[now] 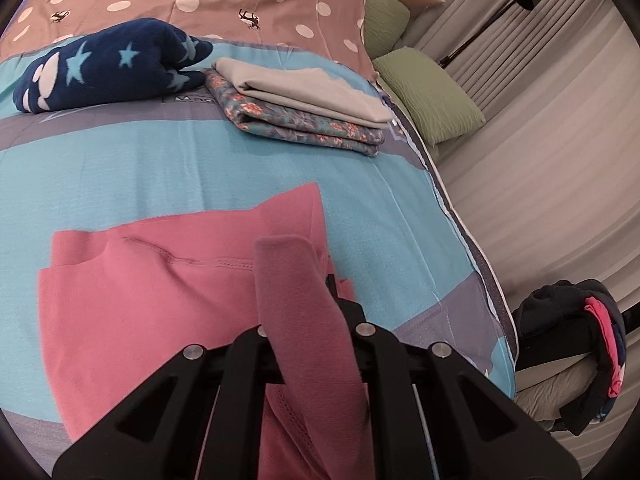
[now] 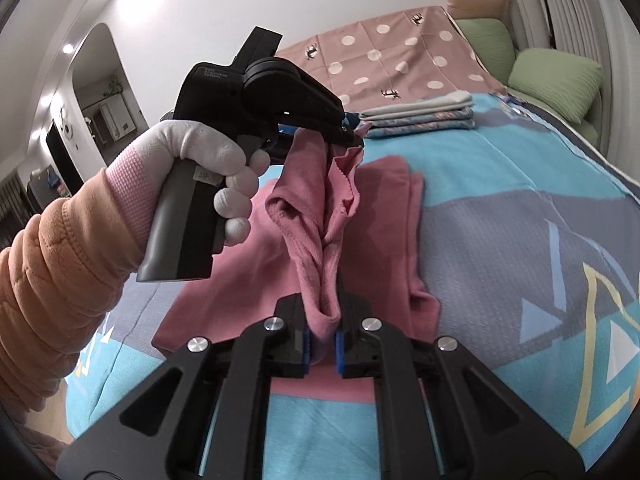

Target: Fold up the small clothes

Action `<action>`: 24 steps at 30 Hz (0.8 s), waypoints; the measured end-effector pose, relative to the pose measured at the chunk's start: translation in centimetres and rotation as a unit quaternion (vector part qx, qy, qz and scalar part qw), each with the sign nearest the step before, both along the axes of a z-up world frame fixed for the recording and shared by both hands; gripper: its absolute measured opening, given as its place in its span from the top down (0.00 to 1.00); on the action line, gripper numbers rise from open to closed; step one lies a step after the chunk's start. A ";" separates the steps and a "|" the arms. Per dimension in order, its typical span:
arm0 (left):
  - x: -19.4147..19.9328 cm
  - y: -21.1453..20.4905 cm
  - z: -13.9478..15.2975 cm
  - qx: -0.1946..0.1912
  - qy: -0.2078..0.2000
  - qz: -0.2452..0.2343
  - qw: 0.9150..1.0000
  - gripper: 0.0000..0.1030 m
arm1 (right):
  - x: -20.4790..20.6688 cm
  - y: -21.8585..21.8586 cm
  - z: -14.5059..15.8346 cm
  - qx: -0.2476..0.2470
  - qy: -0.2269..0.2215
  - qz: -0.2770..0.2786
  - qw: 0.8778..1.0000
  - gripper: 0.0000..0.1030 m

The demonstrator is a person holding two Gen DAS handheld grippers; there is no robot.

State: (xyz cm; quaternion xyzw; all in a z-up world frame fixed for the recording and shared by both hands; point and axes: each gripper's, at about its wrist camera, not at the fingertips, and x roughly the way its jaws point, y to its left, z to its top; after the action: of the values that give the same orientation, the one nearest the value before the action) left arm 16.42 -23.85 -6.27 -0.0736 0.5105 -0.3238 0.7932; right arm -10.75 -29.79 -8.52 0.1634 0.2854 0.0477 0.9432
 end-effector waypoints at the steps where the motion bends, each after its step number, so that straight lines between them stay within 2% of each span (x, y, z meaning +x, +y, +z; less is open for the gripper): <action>1: -0.1 -0.4 0.0 0.003 -0.002 -0.002 1.000 0.93 | -0.1 -0.2 -0.1 0.002 0.000 -0.002 1.000 0.92; 8: -0.9 -3.4 -0.5 0.029 -0.011 -0.023 0.999 0.91 | -0.8 -1.5 -0.2 0.008 0.005 -0.019 1.000 0.92; 10: -0.9 -4.1 -1.0 0.046 -0.014 -0.027 0.999 0.88 | -0.6 -1.7 -0.9 0.012 0.025 -0.018 0.999 0.88; 12: -1.1 -4.1 -0.6 0.035 -0.019 -0.032 0.999 0.80 | -0.4 -2.3 -1.9 0.028 0.058 -0.024 0.998 0.75; 16: -2.3 -2.7 2.7 0.015 -0.076 -0.038 0.996 0.67 | -1.5 -4.1 -3.0 0.071 0.071 -0.031 0.994 0.72; 17: -2.7 -1.9 3.9 0.010 -0.096 -0.038 0.995 0.60 | -1.8 -4.4 -3.0 0.075 0.071 -0.035 0.994 0.71; 21: -4.6 1.1 6.6 0.006 -0.145 -0.035 0.989 0.53 | -2.8 -4.8 -2.8 0.073 0.068 -0.041 0.994 0.71; 23: -5.8 2.5 7.1 0.012 -0.160 -0.036 0.986 0.52 | -3.3 -4.8 -2.6 0.070 0.064 -0.041 0.995 0.71; 24: -6.6 3.6 7.0 0.017 -0.165 -0.040 0.985 0.48 | -3.6 -4.8 -2.5 0.068 0.062 -0.041 0.995 0.71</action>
State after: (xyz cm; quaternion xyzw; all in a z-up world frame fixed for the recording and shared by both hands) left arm 9.80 -20.25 0.70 0.0149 0.3808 -0.3543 0.8540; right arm -14.33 -34.55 -11.05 0.2409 0.3324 0.0179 0.9117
